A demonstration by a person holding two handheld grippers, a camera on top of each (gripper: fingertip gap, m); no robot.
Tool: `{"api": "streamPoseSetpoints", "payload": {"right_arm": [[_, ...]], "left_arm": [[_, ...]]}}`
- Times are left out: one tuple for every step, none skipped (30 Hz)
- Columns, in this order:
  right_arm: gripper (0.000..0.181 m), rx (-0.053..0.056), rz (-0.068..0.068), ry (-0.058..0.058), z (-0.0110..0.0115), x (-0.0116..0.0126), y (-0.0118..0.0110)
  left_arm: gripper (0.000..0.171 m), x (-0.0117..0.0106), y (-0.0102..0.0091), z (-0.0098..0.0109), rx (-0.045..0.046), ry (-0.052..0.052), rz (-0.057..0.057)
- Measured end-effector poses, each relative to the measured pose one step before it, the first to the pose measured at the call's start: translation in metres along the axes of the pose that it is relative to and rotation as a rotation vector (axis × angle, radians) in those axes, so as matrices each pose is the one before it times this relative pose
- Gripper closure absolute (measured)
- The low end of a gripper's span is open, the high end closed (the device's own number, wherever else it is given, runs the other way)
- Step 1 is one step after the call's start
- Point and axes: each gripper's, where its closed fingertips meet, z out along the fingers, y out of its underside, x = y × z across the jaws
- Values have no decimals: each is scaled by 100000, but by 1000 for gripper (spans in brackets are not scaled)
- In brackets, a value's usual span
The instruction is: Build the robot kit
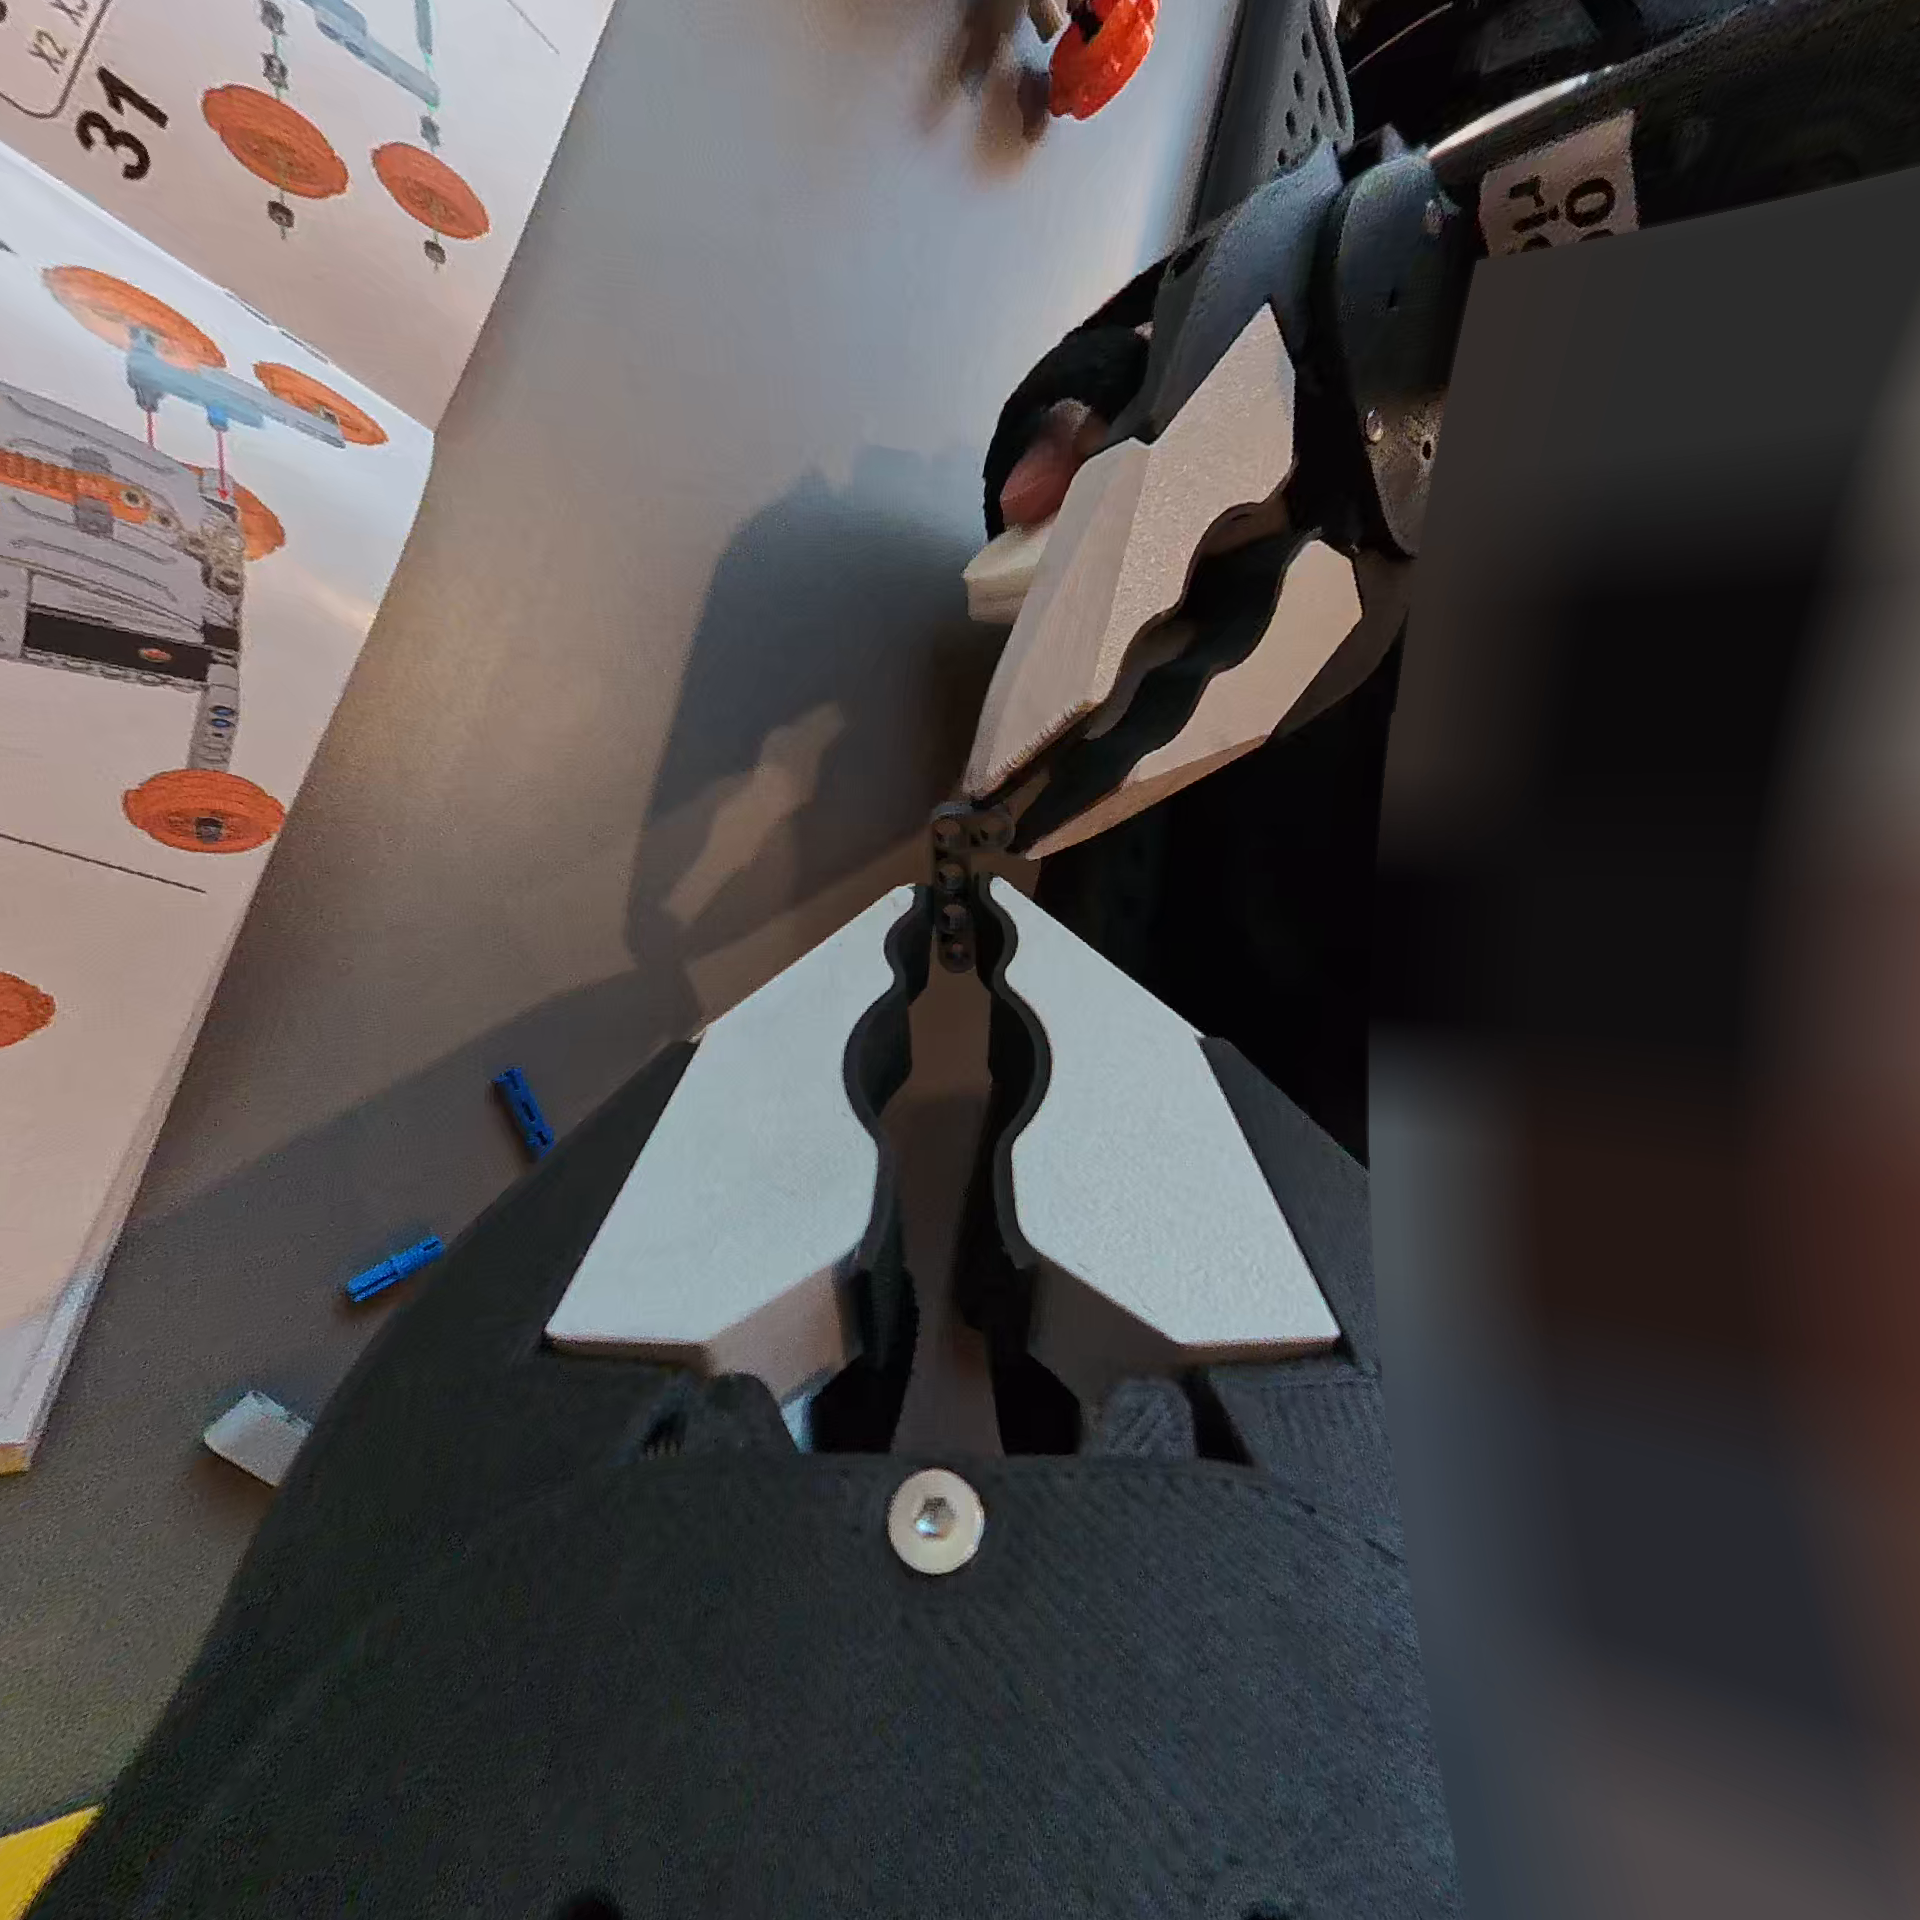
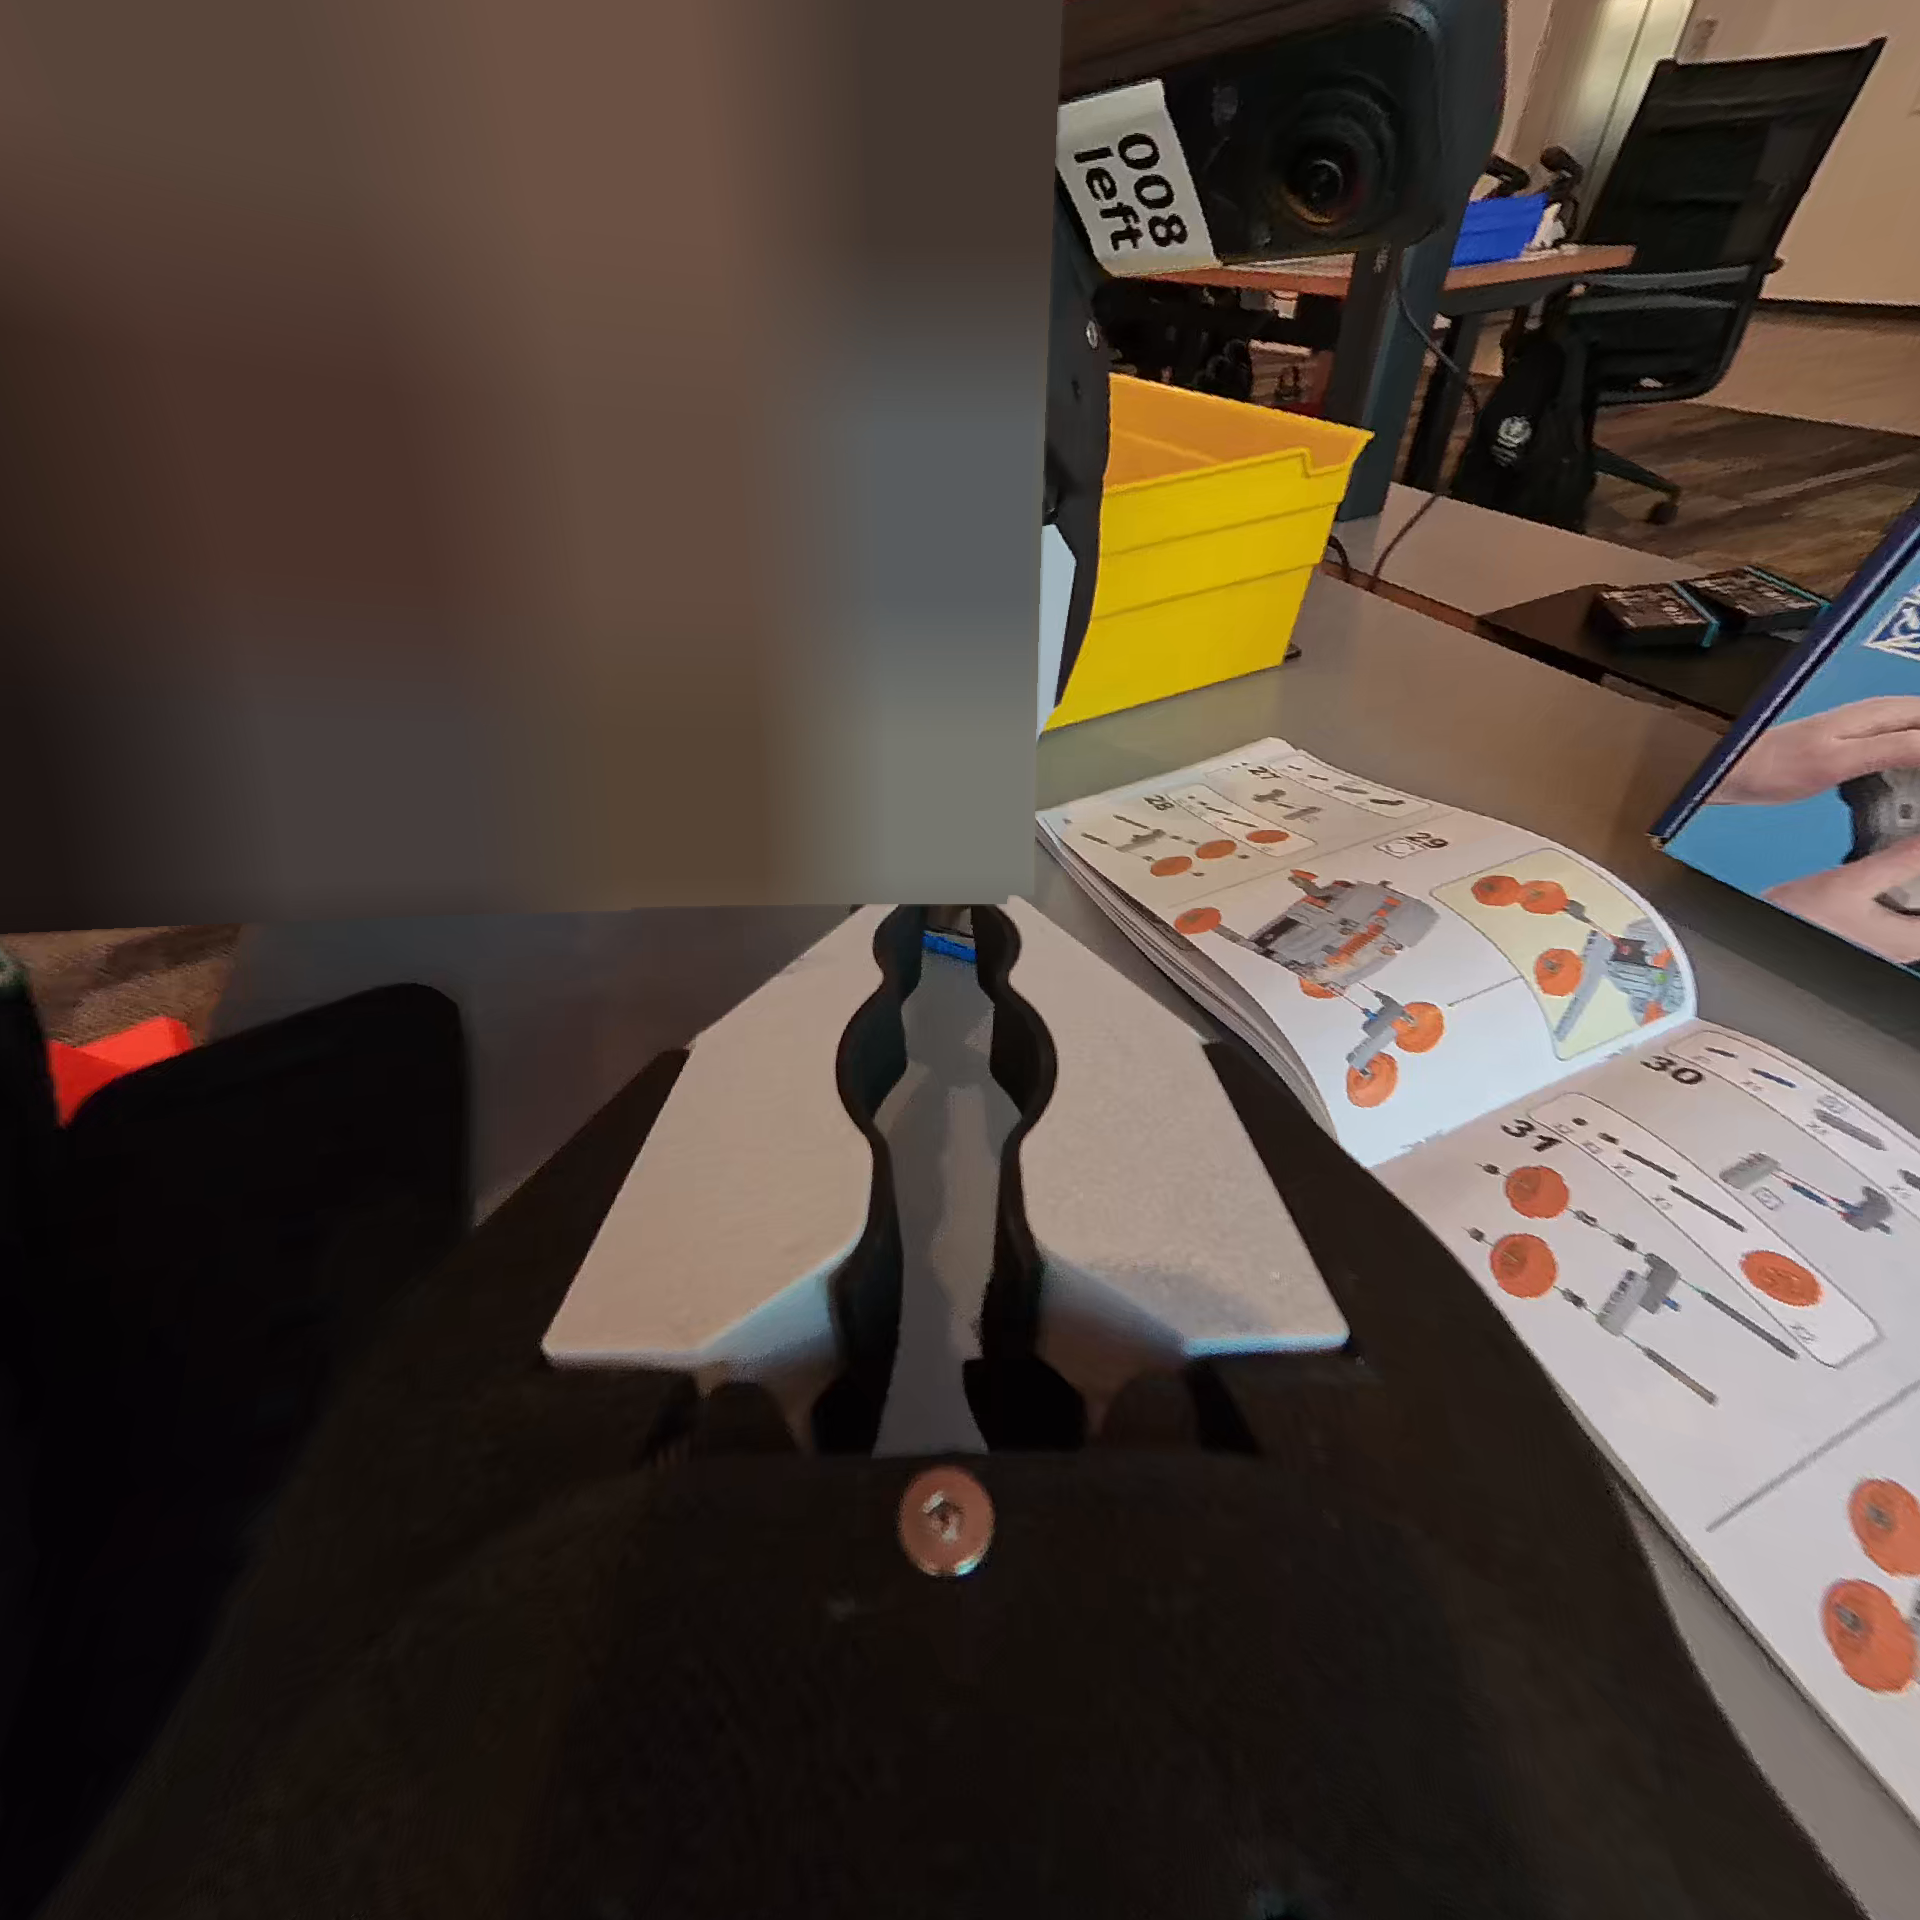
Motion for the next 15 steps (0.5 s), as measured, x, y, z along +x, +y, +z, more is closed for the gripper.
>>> {"api": "streamPoseSetpoints", "payload": {"right_arm": [[174, -385, -900, 451, 22, -14, 32], [174, -656, -694, 362, -6, -28, 59], [175, -878, -904, 668, -34, 19, 50], [175, -656, -1096, 1177, -53, 106, 13], [176, -458, -1199, 995, -33, 67, 14], [176, -399, -1092, 1376, -19, 153, 32], [176, -711, -716, 1415, 8, 223, 116], [176, -1002, 58, 826, 46, 216, 188], [176, -1431, 750, 984, 75, 308, 297], [175, -1919, 1032, 1444, 104, 435, 389], [176, -2975, 1460, 1132, 191, 432, 578], [175, -4267, 1683, 1859, 226, 573, 806], [175, -4932, 797, 2558, 238, 699, 913], [175, -4547, -114, 2706, 195, 756, 841], [175, -3644, 514, 2822, 146, 742, 691]], "left_arm": [[165, -13, 8, 64, -48, 345, -474], [165, 8, 22, 60, -149, 329, -379], [165, -9, 22, 84, -208, 164, -185], [165, 18, -3, 89, -5, 192, -22], [165, -20, -4, 63, -89, 91, 11], [165, -34, 44, -16, -486, 16, 10], [161, -58, 24, -126, -279, -145, -13], [155, -167, -106, -275, 634, -725, -181], [152, -337, -161, -470, 1279, -1865, -321], [151, -528, -173, -658, 1494, -3143, -201], [150, -570, -178, -822, 1708, -3716, 101], [149, -485, -105, -998, 1598, -3408, 101], [149, -568, 66, -1165, 947, -4069, -501], [149, -796, 200, -1282, 754, -5611, -703], [147, -937, 107, -1329, 1718, -6430, -235]]}}
